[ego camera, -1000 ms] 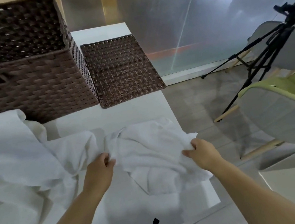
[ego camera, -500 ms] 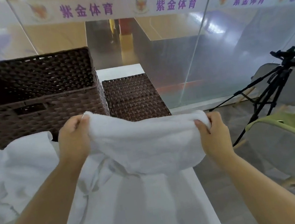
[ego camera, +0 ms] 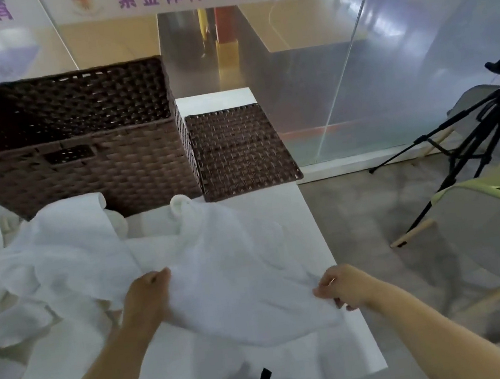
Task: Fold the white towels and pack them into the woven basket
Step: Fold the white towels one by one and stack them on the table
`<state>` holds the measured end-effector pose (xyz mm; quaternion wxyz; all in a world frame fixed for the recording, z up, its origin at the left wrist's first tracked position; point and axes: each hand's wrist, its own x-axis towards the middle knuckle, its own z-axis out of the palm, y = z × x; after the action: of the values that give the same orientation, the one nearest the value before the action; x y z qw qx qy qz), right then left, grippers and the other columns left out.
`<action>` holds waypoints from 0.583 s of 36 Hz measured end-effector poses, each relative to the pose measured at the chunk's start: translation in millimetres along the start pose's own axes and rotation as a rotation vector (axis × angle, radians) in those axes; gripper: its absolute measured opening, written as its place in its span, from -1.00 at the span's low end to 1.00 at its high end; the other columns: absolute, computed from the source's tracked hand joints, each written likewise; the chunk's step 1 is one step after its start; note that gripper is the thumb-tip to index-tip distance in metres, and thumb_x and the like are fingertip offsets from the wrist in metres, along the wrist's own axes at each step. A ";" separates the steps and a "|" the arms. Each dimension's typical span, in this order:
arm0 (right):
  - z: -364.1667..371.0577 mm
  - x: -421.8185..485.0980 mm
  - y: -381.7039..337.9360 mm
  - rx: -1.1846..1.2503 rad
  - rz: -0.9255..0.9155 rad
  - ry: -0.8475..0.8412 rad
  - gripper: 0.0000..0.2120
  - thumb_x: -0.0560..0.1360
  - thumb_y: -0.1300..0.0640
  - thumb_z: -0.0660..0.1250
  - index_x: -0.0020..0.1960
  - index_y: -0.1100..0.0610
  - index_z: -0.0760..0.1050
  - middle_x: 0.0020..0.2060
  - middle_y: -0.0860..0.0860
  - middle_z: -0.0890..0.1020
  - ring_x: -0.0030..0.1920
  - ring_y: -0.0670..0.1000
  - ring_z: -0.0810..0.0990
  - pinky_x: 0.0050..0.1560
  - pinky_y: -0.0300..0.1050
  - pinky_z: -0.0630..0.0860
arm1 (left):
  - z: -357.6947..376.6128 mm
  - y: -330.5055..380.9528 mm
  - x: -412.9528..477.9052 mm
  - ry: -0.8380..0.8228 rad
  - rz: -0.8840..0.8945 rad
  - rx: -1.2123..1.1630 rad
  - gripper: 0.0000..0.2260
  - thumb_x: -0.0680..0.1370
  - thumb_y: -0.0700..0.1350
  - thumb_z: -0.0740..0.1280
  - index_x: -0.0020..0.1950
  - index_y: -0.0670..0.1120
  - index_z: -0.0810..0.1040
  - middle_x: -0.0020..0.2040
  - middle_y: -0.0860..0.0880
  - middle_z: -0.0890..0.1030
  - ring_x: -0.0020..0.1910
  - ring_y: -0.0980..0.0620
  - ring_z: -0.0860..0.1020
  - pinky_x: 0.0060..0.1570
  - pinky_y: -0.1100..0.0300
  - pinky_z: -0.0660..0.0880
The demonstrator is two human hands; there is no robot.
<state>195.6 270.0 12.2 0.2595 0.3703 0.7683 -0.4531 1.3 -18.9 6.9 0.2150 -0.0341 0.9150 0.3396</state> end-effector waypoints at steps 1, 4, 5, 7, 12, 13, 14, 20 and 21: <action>6.7 2.1 4.9 -0.067 0.006 -0.022 -0.83 0.47 0.05 0.40 -0.16 0.13 0.48 -0.35 -0.01 0.58 -0.37 -0.07 0.51 -0.45 -0.34 0.36 | 3.1 -9.5 -4.2 -0.004 -0.019 -0.006 -0.77 0.60 -0.06 0.20 -0.03 -0.18 0.57 -0.05 -0.20 0.60 0.05 -0.22 0.56 -0.15 0.11 0.36; 21.9 10.8 14.3 -0.221 0.011 -0.041 -0.82 0.49 0.07 0.38 -0.24 0.11 0.45 -0.29 0.01 0.59 -0.32 -0.05 0.52 -0.44 -0.35 0.36 | 10.9 -32.5 -12.7 -0.037 -0.011 0.035 -0.75 0.57 -0.04 0.24 -0.14 -0.18 0.58 -0.18 -0.15 0.62 -0.06 -0.20 0.59 -0.18 0.10 0.40; 26.0 14.6 16.1 -0.225 0.019 -0.019 -0.81 0.49 0.05 0.38 -0.20 0.11 0.44 -0.24 0.04 0.57 -0.27 -0.02 0.52 -0.36 -0.29 0.39 | 13.3 -39.1 -14.0 -0.046 -0.009 0.047 -0.74 0.56 -0.04 0.25 -0.22 -0.16 0.57 -0.25 -0.14 0.61 -0.12 -0.19 0.59 -0.18 0.08 0.42; 31.9 21.9 16.6 -0.150 0.040 0.076 -0.77 0.49 0.00 0.38 -0.04 0.12 0.40 -0.12 0.03 0.51 -0.18 0.02 0.50 -0.27 -0.20 0.39 | 15.3 -49.7 -15.5 -0.060 -0.009 0.043 -0.74 0.55 -0.01 0.27 -0.29 -0.09 0.52 -0.29 -0.11 0.59 -0.18 -0.16 0.57 -0.22 0.08 0.41; 37.9 43.4 6.1 -0.045 0.034 0.273 -0.56 0.50 -0.04 0.35 0.25 0.18 0.33 0.05 0.05 0.51 -0.04 0.05 0.48 -0.18 -0.15 0.34 | 19.6 -61.4 -14.5 -0.019 -0.010 0.030 -0.84 0.54 0.02 0.29 0.05 -0.02 0.53 -0.11 -0.02 0.59 -0.11 -0.04 0.53 -0.13 0.14 0.38; 37.9 48.6 3.3 -0.037 0.033 0.283 -0.54 0.50 -0.04 0.35 0.27 0.18 0.32 0.07 0.06 0.52 0.00 0.07 0.49 -0.13 -0.15 0.35 | 19.8 -60.8 -13.9 -0.007 0.003 0.027 -0.81 0.54 0.01 0.30 0.10 -0.02 0.53 -0.09 -0.02 0.59 -0.09 -0.05 0.53 -0.10 0.14 0.38; 37.8 53.8 0.2 -0.026 0.032 0.285 -0.54 0.51 -0.04 0.34 0.27 0.19 0.32 0.09 0.06 0.53 0.03 0.08 0.50 -0.09 -0.13 0.36 | 20.1 -59.7 -12.7 0.005 0.016 0.033 -0.78 0.53 0.01 0.31 0.14 -0.02 0.53 -0.07 -0.03 0.59 -0.06 -0.06 0.54 -0.08 0.14 0.37; 35.2 77.7 -17.1 -0.066 0.024 0.269 -0.75 0.54 -0.02 0.29 0.07 0.15 0.41 -0.12 0.00 0.48 -0.10 0.06 0.47 -0.16 -0.16 0.33 | 21.9 -40.7 -2.7 0.035 0.118 0.091 -0.75 0.51 -0.02 0.36 0.17 -0.04 0.55 -0.07 0.02 0.62 -0.07 -0.02 0.56 -0.05 0.16 0.37; 34.9 80.2 -19.0 -0.074 0.016 0.272 -0.80 0.55 0.00 0.28 -0.01 0.14 0.42 -0.19 -0.02 0.49 -0.12 0.06 0.48 -0.21 -0.17 0.33 | 23.1 -37.6 -0.7 0.028 0.130 0.087 -0.74 0.51 -0.03 0.36 0.18 -0.05 0.55 -0.07 0.03 0.61 -0.09 0.00 0.55 -0.05 0.16 0.38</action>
<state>135.2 259.8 -53.0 0.1699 0.4247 0.8095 -0.3679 18.2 -33.0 -31.3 0.1809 0.0299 0.9322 0.3122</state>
